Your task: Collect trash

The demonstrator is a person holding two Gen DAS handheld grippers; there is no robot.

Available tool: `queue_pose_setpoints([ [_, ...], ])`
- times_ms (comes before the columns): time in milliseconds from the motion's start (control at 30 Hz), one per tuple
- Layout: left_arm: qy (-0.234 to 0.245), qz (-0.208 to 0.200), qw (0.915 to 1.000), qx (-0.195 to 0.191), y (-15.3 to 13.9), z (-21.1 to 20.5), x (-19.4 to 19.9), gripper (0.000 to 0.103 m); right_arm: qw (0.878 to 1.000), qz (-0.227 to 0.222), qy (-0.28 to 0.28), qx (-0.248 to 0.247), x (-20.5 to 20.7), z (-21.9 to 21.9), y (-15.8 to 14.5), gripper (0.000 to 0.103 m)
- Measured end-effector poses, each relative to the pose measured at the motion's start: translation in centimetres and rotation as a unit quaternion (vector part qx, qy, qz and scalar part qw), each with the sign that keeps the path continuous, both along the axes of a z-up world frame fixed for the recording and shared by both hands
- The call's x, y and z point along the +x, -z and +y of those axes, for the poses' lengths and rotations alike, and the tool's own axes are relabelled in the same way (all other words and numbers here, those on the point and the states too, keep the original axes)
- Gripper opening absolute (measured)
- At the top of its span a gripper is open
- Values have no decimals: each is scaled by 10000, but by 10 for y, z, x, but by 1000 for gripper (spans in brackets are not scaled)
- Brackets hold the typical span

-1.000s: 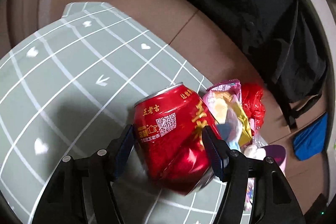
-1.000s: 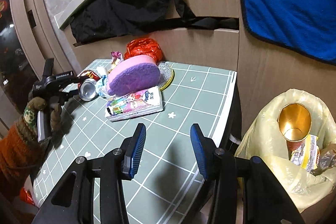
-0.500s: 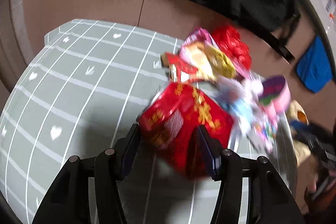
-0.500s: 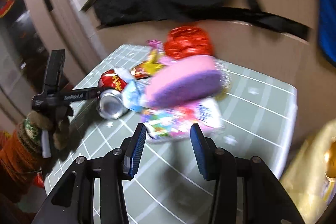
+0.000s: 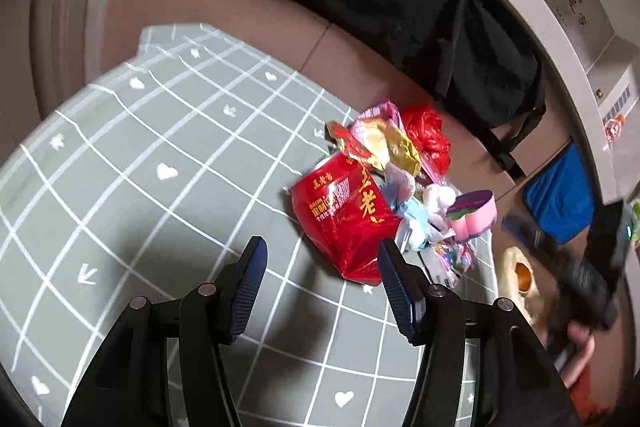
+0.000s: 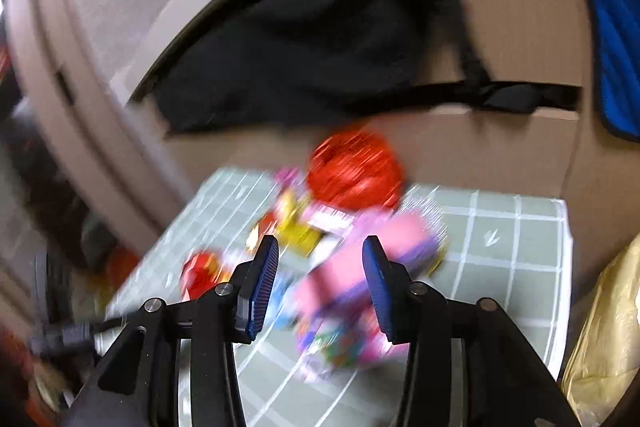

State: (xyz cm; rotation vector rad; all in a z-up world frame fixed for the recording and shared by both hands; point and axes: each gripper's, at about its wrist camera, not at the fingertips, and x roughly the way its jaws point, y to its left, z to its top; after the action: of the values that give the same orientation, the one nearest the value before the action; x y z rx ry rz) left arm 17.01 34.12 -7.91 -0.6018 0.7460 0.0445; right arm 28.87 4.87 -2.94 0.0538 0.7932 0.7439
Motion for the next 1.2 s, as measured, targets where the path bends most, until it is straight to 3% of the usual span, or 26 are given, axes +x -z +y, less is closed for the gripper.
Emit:
queue_pose_setpoints([
  [67, -78, -96, 9999, 102, -5, -1, -6, 58, 9983, 163, -527, -206, -15, 13, 13, 39],
  [133, -82, -213, 9997, 110, -11, -7, -6, 58, 9927, 323, -1051, -493, -27, 32, 27, 28],
  [233, -8, -262, 9997, -5, -13, -17, -4, 58, 9885, 452, -1207, -792, -30, 49, 41, 26],
  [367, 87, -221, 9997, -19, -11, -26, -8, 58, 9908, 569, -730, -992, -20, 20, 49, 23],
  [533, 16, -77, 9999, -94, 1, -27, -9, 58, 9861, 139, 368, -1616, -9, -39, 48, 27],
  [600, -48, -68, 9997, -212, 6, -27, -7, 58, 9874, 228, 723, -1386, -4, -59, 43, 28],
  [700, -135, -76, 9996, -229, 7, -29, -8, 59, 9877, 278, 1133, -1044, 7, -69, 36, 42],
  [800, -150, -120, 9998, -81, 3, -33, -13, 61, 9835, 125, 1483, -1029, 25, -67, 36, 42],
  [1000, -272, -75, 9994, -185, 7, -24, -19, 63, 9827, 262, 1478, -1088, 52, -60, 51, 42],
  [1200, -365, 29, 9990, -265, 14, -20, -16, 63, 9835, 212, 1206, -1332, 63, -34, 67, 50],
])
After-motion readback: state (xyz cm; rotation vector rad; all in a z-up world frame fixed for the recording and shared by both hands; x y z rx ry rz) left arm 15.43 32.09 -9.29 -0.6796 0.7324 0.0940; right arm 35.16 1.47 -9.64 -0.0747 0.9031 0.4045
